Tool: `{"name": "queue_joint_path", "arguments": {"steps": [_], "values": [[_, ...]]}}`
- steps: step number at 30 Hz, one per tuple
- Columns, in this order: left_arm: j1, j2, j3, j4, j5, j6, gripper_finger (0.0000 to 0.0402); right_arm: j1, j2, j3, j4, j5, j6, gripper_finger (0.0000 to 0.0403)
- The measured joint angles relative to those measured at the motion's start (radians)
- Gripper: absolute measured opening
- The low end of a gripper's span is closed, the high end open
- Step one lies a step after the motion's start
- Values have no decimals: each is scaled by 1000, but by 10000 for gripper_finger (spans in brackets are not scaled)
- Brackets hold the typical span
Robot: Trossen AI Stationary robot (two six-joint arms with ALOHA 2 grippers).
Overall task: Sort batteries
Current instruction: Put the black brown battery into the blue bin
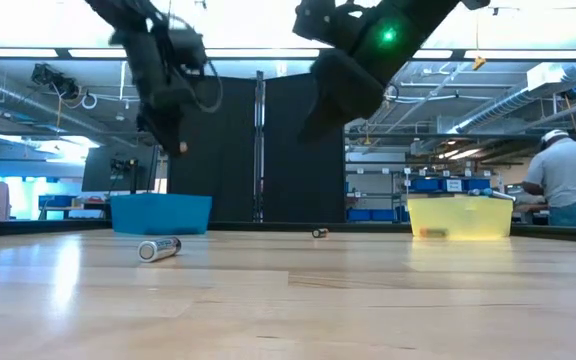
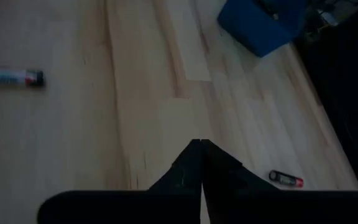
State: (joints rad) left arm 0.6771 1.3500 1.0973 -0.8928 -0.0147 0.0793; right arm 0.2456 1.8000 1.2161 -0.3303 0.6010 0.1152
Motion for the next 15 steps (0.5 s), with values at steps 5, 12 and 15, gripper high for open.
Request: {"name": "queue_joint_path", "arguments": {"steps": [5,12,15], "values": [[107,118,0,35,52,75,53,-5,-1,-10,7,-1,2,12],[172,268,-1,98,27,77,53,-21,-1,-28,23,-24,2,6],[186,320,-1,114,8,70,53,-21,-1,-38,23,-26,10,7]]}}
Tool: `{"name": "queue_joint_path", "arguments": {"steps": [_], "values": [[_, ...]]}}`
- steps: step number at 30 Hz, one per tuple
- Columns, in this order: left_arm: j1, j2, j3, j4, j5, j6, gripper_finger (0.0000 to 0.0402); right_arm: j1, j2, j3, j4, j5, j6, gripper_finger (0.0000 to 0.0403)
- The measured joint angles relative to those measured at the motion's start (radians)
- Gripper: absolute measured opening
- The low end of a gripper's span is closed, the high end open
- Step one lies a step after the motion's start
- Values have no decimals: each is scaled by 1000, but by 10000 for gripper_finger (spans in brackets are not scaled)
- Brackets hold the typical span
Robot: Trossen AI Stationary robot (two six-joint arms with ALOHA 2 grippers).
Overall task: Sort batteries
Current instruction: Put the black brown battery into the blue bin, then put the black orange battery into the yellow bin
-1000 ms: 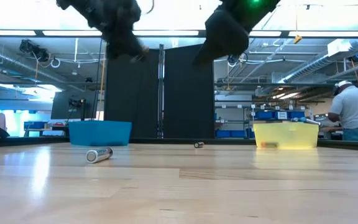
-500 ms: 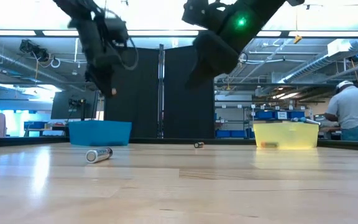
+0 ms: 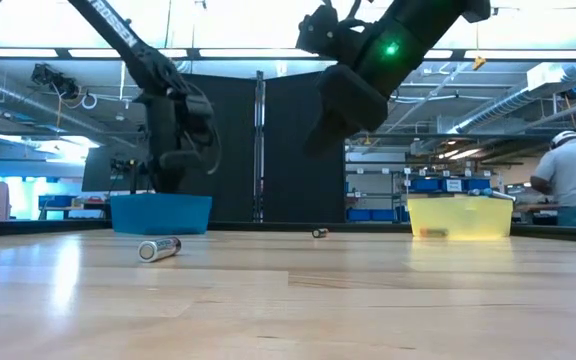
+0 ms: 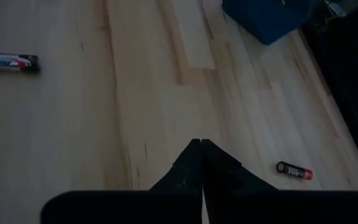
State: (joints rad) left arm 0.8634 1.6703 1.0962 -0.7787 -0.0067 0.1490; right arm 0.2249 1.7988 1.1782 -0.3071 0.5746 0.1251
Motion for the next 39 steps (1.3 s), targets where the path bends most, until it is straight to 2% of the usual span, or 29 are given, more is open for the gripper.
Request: {"name": "queue_joint_path", "arguments": {"steps": [11,22,24,31,39], "values": [[1,133,0,82,-29,-22,53,-4,0,-6,7,0,7,8],[-1,152,4,85,-49,-39,53,-13,0,-6,7,0,3,8],[-1,152,3,85,-49,-55,69,-13,0,-6,6,0,3,8],[-11,130,-3,92,-60,-71,172,-16,-5,-6,36,-9,-3,14],[-86,-16,-79,234,-54,-110,211,-41,-21,-6,58,-23,4,11]]}}
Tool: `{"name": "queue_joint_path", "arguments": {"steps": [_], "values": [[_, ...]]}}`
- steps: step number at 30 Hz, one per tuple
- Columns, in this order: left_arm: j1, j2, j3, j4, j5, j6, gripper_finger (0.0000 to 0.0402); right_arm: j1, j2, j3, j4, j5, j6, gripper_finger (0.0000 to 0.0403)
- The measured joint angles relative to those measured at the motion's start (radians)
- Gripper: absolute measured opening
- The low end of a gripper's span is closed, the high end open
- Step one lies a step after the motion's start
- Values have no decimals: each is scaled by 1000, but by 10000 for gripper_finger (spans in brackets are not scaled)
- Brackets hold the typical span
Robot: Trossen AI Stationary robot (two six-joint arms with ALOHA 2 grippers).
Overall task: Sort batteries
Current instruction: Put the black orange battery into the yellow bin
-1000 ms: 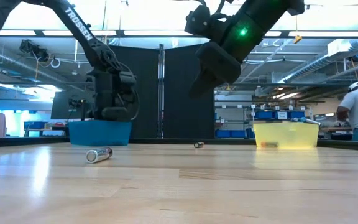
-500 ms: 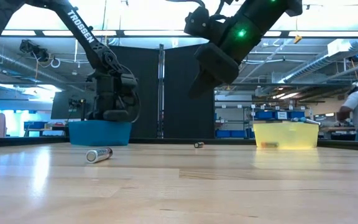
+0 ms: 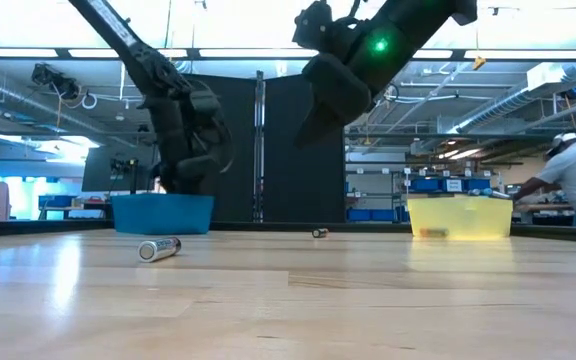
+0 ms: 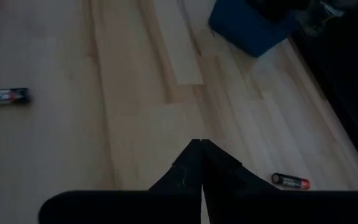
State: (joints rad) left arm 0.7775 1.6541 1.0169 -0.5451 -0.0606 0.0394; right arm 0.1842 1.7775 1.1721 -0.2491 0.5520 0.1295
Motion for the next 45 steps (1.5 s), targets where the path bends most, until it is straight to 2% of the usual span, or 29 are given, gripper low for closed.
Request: {"name": "queue_joint_path", "arguments": {"steps": [6,10,17,22,26,30,35,41,45], "values": [[-86,-188,-149,183,0,-91,212,-39,0,0,2,-32,-23,11],[-171,-335,-263,338,1,-154,213,-65,1,0,5,-108,-28,14],[-332,-528,-435,564,-28,-244,213,-106,1,0,20,-139,-27,14],[-440,-587,-525,700,-71,-255,214,-157,1,0,25,-202,10,20],[-511,-590,-579,771,-119,-282,214,-210,1,0,24,-233,50,20],[-571,-590,-615,814,-179,-311,214,-301,1,0,12,-311,116,27],[-626,-590,-659,883,-223,-314,214,-423,4,0,-14,-422,251,70],[-650,-589,-670,894,-231,-333,214,-529,9,0,-129,-419,494,152],[-663,-589,-670,893,-230,-333,214,-559,49,0,-127,-454,599,189]]}}
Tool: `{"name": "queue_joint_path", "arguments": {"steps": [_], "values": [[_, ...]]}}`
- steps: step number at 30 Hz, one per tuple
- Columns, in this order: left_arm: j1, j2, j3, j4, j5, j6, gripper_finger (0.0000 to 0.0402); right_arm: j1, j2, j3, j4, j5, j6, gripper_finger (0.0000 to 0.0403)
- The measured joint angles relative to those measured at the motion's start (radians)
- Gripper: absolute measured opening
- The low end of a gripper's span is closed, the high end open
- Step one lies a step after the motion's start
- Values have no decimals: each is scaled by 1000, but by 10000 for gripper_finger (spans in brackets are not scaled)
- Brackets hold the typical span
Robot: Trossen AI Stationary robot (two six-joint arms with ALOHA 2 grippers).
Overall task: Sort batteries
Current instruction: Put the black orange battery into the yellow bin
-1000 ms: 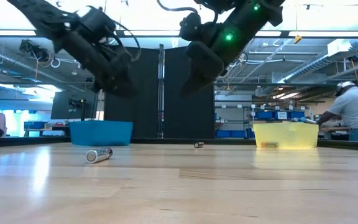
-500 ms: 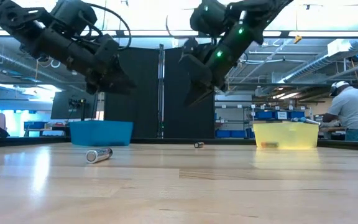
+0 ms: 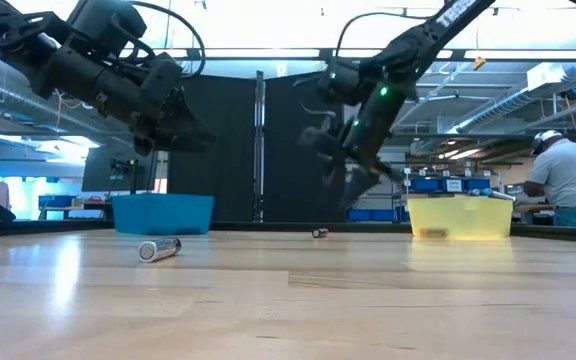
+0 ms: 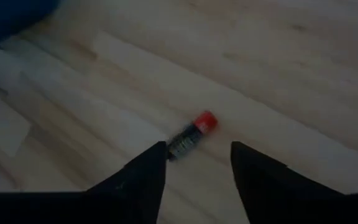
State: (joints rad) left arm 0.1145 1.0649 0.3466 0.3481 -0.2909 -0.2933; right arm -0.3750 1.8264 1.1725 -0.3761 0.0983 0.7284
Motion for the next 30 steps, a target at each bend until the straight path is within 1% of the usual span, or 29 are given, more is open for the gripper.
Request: {"name": "queue_joint_path", "arguments": {"steps": [3,7,11,14,18,21,25,30], "values": [[-11,0,0,2,0,0,214,0,48,0,39,-44,39,203],[-21,0,0,1,-1,0,214,1,105,0,103,-74,83,207],[-34,0,0,0,-7,1,214,-3,144,2,120,-69,111,203],[-44,0,0,0,-9,2,214,-8,151,4,118,-62,109,197],[-46,0,0,-1,-13,2,214,-10,153,5,115,-33,79,178],[-46,1,0,0,-14,2,214,-13,153,5,111,-19,58,155],[-46,1,0,-2,-15,1,214,-17,154,4,95,24,34,125],[-46,1,0,-2,-15,1,214,-28,154,4,83,41,-3,102]]}}
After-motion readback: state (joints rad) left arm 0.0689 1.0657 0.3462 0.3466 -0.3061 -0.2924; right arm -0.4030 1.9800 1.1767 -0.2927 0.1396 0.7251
